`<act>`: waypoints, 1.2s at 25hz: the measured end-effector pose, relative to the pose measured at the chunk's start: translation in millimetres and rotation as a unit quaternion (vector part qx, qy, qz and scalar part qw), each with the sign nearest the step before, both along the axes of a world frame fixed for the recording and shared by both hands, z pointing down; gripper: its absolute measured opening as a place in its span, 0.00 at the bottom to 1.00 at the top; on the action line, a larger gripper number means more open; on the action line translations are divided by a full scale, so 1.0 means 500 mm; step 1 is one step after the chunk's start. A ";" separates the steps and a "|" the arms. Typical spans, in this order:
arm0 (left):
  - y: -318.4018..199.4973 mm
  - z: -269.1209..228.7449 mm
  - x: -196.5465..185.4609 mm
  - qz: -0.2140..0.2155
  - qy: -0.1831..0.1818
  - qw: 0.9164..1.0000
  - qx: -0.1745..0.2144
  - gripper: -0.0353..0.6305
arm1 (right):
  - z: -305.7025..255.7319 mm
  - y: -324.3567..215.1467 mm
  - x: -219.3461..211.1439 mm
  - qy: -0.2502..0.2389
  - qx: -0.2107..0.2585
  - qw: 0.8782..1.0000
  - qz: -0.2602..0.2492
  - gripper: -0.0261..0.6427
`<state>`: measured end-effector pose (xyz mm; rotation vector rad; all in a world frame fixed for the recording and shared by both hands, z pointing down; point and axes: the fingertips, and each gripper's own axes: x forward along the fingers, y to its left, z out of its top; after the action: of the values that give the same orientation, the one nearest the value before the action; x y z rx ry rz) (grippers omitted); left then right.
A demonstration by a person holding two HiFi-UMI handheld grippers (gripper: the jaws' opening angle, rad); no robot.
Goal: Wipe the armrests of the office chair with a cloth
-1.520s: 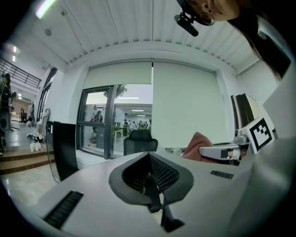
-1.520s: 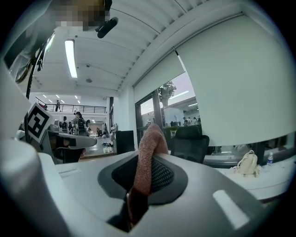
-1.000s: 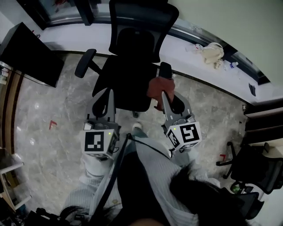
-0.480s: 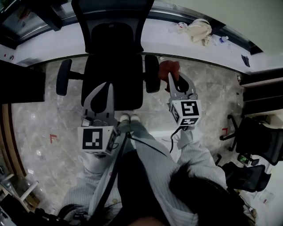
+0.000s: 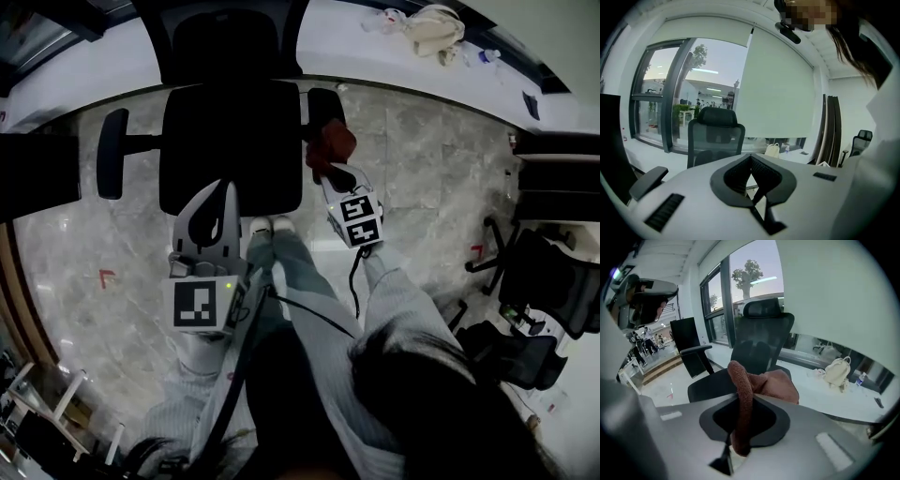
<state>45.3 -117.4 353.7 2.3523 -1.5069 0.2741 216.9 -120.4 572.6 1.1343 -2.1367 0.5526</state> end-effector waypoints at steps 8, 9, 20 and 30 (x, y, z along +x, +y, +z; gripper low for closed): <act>-0.014 0.030 -0.019 -0.007 0.009 1.000 -0.009 0.06 | 0.038 -0.142 0.025 0.043 -0.019 0.999 -0.009 0.09; -0.013 0.036 -0.027 -0.009 0.006 1.000 -0.014 0.06 | 0.046 -0.172 0.025 0.050 -0.022 0.998 -0.011 0.10; -0.014 0.070 -0.098 -0.038 -0.015 0.998 -0.037 0.06 | 0.104 -0.446 0.042 0.119 -0.066 0.990 0.024 0.10; -0.027 0.037 -0.098 -0.035 0.007 0.999 -0.008 0.06 | 0.067 -0.225 0.030 0.079 -0.105 0.991 -0.001 0.09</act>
<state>-3.5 -130.9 372.3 2.2800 -1.5715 0.2510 231.9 -232.7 605.9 1.0236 -1.8958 0.6475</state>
